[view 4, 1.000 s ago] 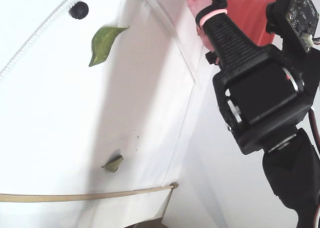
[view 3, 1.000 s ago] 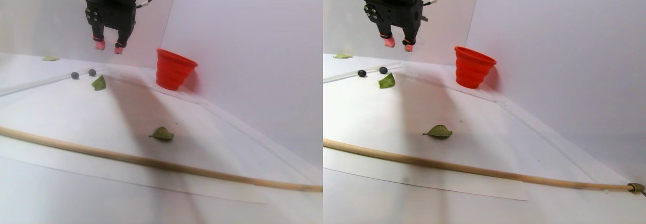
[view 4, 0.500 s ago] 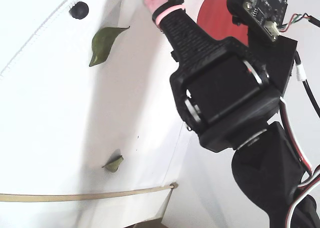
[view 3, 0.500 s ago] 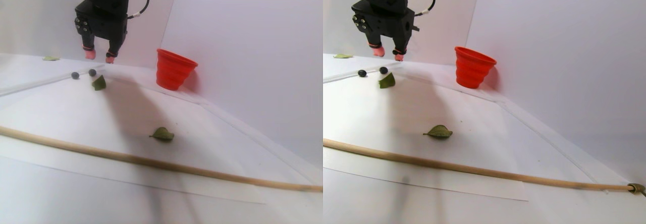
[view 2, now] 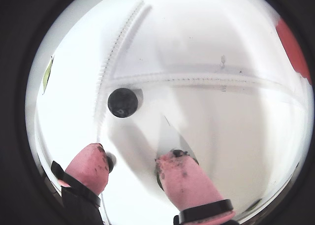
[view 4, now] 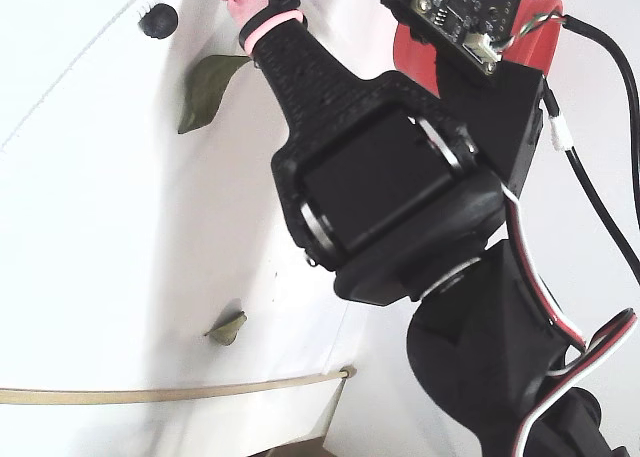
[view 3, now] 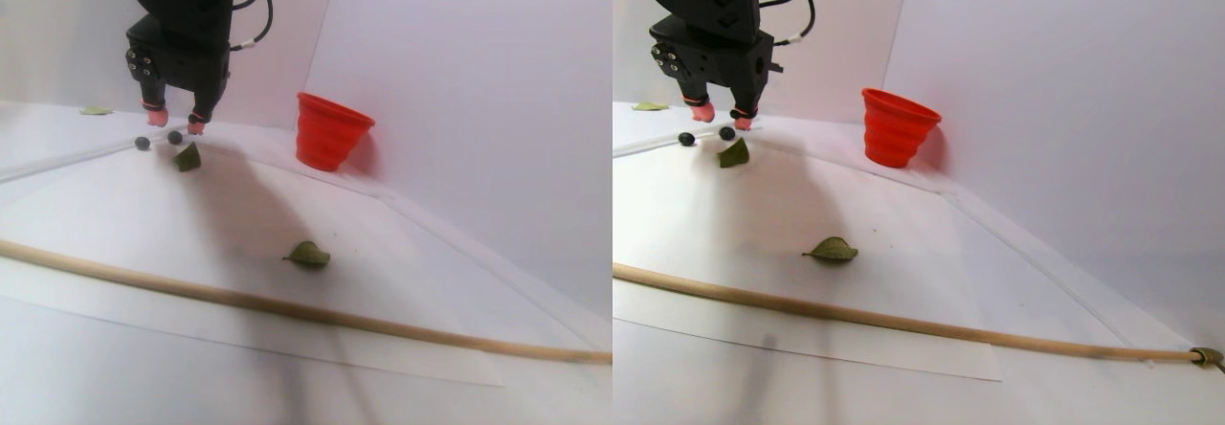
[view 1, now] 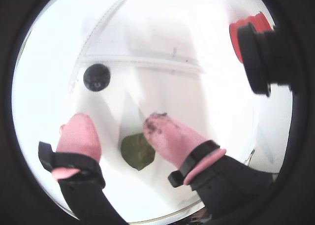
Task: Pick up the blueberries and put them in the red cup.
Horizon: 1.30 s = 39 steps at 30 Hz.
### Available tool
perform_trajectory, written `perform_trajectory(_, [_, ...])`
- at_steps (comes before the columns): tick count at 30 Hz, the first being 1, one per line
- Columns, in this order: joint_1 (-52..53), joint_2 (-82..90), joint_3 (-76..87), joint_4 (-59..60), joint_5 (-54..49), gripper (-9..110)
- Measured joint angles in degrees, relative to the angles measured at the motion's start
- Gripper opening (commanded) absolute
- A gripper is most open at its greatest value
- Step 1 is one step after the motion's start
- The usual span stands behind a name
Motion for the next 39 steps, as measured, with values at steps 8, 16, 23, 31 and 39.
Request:
perform_trajectory(8, [-0.53,-2.99,-0.79,-1.76,0.0,20])
perform_trajectory(16, [-0.53,-4.75,-2.64,-3.96,0.44,20])
perform_trajectory(23, [-1.23,-5.71,-3.96,-5.27,0.53,20])
perform_trajectory(31, [-1.23,-8.09,-5.54,-7.29,0.44,20])
perform_trajectory(39, [-1.23,-10.72,-6.77,-9.23,-0.44,20])
